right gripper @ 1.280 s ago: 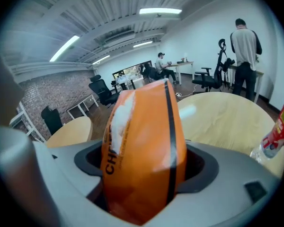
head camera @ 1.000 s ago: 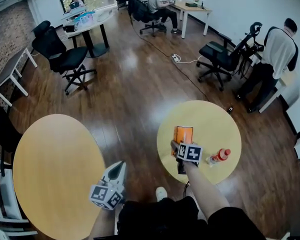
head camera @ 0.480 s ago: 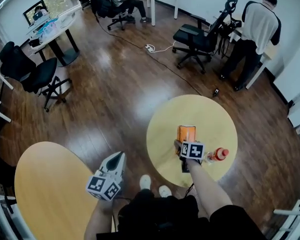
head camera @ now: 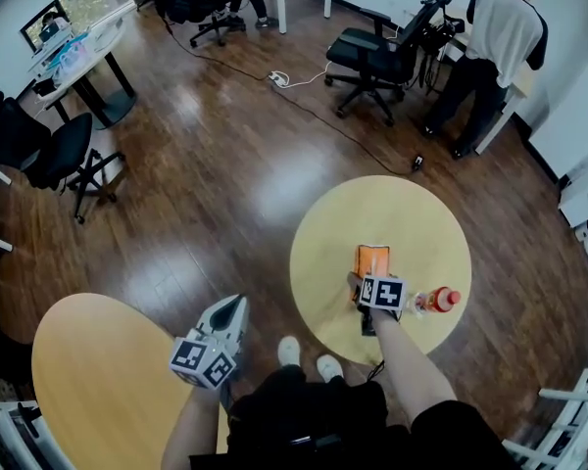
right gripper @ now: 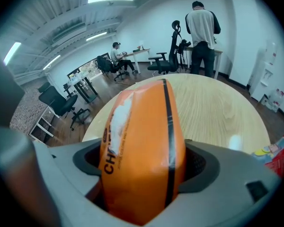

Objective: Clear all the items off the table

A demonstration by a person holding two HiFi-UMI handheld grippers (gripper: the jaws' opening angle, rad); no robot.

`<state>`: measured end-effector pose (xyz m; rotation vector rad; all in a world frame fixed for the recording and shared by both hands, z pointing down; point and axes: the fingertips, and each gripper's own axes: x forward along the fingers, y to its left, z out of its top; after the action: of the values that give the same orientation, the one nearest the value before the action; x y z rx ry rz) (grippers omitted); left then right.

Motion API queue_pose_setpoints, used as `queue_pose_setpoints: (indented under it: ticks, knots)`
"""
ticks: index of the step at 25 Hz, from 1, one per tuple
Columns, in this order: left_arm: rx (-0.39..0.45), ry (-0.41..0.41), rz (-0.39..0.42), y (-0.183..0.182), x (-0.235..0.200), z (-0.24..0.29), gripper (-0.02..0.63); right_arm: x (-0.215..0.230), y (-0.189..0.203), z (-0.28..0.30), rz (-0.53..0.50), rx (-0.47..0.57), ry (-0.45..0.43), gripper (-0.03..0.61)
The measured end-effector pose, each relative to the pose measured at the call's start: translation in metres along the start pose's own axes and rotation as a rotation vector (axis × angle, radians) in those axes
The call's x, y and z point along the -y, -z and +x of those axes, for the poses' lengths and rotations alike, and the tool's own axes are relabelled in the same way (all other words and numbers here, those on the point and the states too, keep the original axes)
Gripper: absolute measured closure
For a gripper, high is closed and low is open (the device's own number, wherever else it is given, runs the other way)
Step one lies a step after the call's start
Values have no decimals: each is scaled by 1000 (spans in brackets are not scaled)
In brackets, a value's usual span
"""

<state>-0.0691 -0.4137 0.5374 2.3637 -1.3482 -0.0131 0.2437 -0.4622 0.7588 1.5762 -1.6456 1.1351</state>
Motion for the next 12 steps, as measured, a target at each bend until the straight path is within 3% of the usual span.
queue_pose_setpoints:
  ticks: [4,12]
  knots:
    - [-12,-15,1,2,-11,-2,621,9,1,2,7,2,53,92]
    - [10,-23,5,-3,-3,-7,621,11,-5,-6,10,29,56,93]
